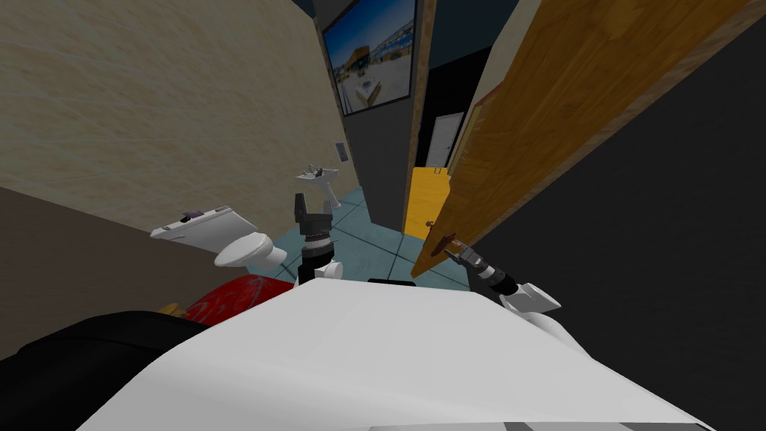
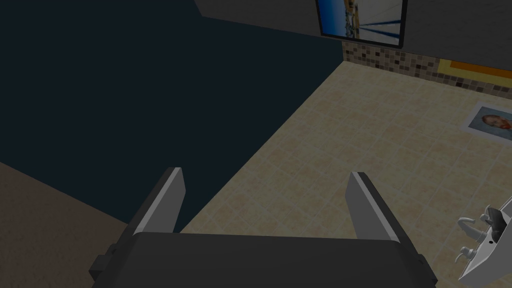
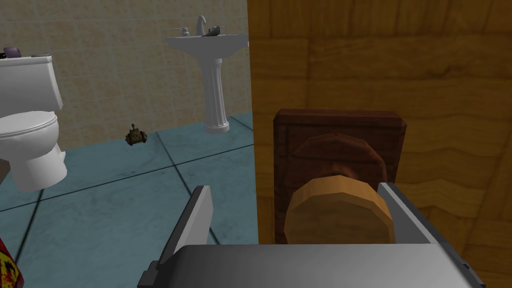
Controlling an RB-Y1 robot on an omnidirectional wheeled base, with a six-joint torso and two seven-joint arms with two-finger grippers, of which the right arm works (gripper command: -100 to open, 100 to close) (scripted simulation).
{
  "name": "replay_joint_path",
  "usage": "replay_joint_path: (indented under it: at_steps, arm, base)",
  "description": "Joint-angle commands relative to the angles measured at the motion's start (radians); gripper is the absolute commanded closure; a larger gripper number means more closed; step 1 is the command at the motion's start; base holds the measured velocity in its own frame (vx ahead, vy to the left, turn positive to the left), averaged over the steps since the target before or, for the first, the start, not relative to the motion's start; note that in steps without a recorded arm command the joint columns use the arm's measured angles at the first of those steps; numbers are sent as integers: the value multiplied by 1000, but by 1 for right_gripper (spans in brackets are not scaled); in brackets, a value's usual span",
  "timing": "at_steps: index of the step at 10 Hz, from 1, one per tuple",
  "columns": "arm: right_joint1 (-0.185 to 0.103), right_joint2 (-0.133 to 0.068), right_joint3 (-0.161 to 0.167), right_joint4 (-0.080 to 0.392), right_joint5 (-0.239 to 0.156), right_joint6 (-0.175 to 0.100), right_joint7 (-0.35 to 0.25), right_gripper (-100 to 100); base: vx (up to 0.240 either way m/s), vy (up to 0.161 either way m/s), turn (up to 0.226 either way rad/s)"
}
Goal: Pull the door open
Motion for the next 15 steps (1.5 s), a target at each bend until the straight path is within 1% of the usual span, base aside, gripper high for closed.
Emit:
replay_joint_path:
  at_steps: [1, 3, 4, 13, 14, 15]
  arm:
    - [30, 20, 29, -23, 14, 12, -15, 100]
    - [30, 20, 29, -23, 14, 12, -15, 100]
    - [32, 17, 28, -19, 14, 23, -14, 100]
    - [32, 17, 28, -19, 14, 23, -14, 100]
    - [23, -8, -11, -13, 4, 21, -17, 100]
    - [23, -9, -13, -8, 4, 26, -16, 100]
  base:
    - [17, 0, -12]
    - [-5, -3, 4]
    - [0, 0, 0]
    - [0, 1, -2]
    - [23, -23, 93]
    - [17, -34, 60]
